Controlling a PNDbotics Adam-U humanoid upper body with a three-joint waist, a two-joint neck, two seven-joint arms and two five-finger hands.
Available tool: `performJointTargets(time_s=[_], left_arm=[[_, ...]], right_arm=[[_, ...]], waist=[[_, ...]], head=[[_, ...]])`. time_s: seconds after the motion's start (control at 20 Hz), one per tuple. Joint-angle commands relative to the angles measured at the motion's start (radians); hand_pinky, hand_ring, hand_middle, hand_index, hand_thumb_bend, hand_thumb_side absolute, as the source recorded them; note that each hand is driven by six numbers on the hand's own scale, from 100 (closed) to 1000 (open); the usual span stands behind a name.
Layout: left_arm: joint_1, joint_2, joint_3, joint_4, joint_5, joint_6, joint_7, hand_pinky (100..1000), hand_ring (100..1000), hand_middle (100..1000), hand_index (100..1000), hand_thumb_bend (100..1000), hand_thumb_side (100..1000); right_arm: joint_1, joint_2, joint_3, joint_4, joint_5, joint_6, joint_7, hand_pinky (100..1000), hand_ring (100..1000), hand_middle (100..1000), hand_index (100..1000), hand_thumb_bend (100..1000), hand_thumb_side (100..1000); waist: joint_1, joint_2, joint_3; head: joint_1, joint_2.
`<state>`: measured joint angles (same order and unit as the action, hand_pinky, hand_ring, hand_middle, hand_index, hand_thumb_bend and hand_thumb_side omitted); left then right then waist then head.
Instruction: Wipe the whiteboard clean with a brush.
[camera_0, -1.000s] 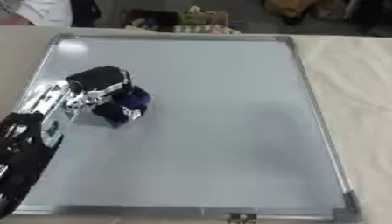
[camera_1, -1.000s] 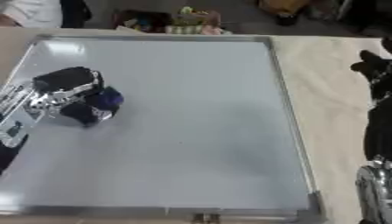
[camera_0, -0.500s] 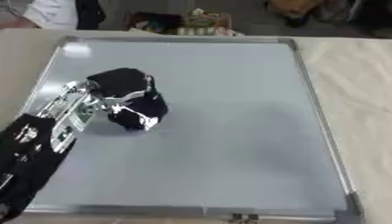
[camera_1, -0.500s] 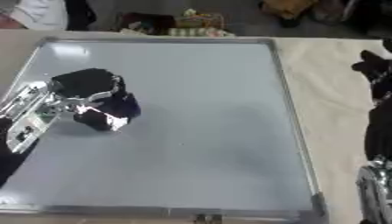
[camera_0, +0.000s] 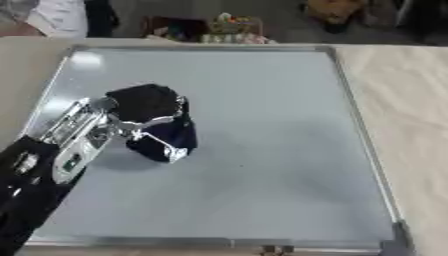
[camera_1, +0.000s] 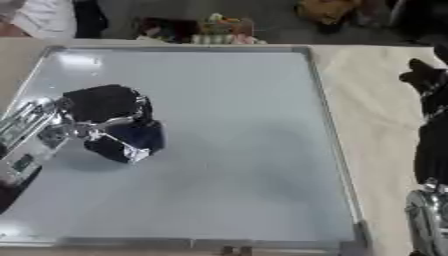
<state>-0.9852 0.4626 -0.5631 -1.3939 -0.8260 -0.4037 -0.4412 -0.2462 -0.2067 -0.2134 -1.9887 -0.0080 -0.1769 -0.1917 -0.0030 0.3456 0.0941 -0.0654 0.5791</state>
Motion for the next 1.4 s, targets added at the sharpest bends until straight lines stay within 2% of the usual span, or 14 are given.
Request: performJointTargets(time_s=[0.05, 0.15, 0.3, 0.75, 1.4], left_arm=[[-0.010, 0.032, -0.004, -0.049, 0.030, 0.008, -0.027, 316, 424, 218, 384, 100, 662], [0.007, 0.035, -0.032, -0.063, 0.051, 0.001, -0.048, 307, 419, 215, 388, 100, 698], [0.020, 0.034, -0.055, -0.079, 0.087, 0.023, -0.085, 295, 412, 211, 393, 100, 717], [0.024, 0.047, -0.045, -0.151, 0.203, 0.115, -0.161, 276, 399, 201, 397, 100, 717], [0.013, 0.068, -0.039, -0.306, 0.364, 0.181, -0.228, 255, 385, 188, 405, 100, 706]], right_arm=[[-0.007, -0.014, 0.001, -0.011, -0.005, 0.001, -0.001, 899, 861, 547, 885, 116, 1000], [-0.009, -0.015, 0.003, -0.011, -0.006, 0.001, 0.000, 899, 861, 547, 885, 115, 1000], [-0.009, -0.015, 0.003, -0.011, -0.007, 0.000, 0.000, 899, 860, 547, 885, 116, 1000], [-0.008, -0.015, 0.005, -0.011, -0.009, -0.001, 0.002, 898, 859, 547, 885, 116, 1000], [-0.006, -0.015, 0.005, -0.011, -0.010, -0.001, 0.002, 898, 856, 546, 884, 117, 1000]], waist=[[0.000, -0.023, -0.001], [-0.001, -0.023, 0.001], [-0.002, -0.025, 0.001], [-0.005, -0.029, 0.005], [-0.006, -0.030, 0.007]], head=[[-0.005, -0.006], [-0.008, -0.002], [-0.013, 0.000], [-0.019, -0.002], [-0.014, -0.009]])
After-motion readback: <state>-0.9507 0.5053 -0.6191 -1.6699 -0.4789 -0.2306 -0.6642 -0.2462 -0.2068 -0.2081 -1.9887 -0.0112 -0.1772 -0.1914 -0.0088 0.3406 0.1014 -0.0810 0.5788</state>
